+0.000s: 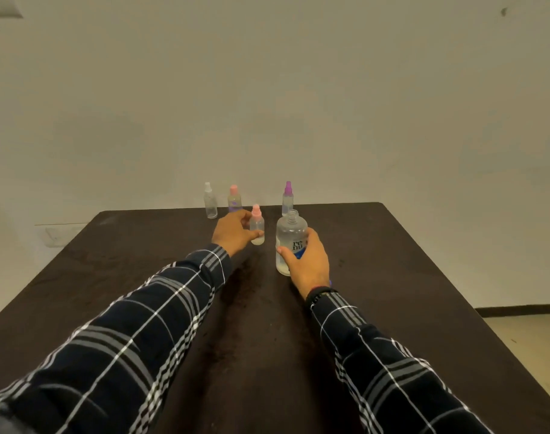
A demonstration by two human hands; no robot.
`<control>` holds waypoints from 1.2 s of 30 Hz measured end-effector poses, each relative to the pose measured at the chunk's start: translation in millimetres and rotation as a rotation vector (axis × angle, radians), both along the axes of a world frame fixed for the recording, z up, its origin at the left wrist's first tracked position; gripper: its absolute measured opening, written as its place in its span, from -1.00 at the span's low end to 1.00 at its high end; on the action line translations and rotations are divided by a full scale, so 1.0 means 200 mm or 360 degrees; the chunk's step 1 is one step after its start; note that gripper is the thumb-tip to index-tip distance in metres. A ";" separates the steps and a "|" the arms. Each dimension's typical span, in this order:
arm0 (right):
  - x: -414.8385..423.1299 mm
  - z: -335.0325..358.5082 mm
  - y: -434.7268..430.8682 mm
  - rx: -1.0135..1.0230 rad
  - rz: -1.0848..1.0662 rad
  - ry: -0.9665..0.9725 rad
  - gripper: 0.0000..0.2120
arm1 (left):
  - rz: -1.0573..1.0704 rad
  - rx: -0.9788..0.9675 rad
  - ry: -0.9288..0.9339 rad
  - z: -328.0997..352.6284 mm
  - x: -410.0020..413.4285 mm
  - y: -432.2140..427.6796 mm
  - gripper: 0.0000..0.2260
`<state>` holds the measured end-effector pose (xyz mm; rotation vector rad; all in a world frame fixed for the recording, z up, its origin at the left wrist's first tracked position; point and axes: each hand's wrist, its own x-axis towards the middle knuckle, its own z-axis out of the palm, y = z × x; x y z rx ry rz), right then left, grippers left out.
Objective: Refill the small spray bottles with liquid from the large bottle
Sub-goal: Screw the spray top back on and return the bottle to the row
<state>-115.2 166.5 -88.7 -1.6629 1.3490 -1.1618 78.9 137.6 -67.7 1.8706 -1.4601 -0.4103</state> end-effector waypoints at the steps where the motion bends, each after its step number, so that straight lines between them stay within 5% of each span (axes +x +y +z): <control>1: 0.00 -0.01 -0.01 -0.0006 -0.0010 0.0006 -0.43 | 0.0001 0.0000 -0.0002 -0.01 0.00 -0.04 -0.59; 36: 0.02 -0.08 -0.09 -0.0086 -0.0071 0.0136 -0.36 | 0.0198 -0.0121 -0.0029 -0.15 -0.02 -0.71 -0.66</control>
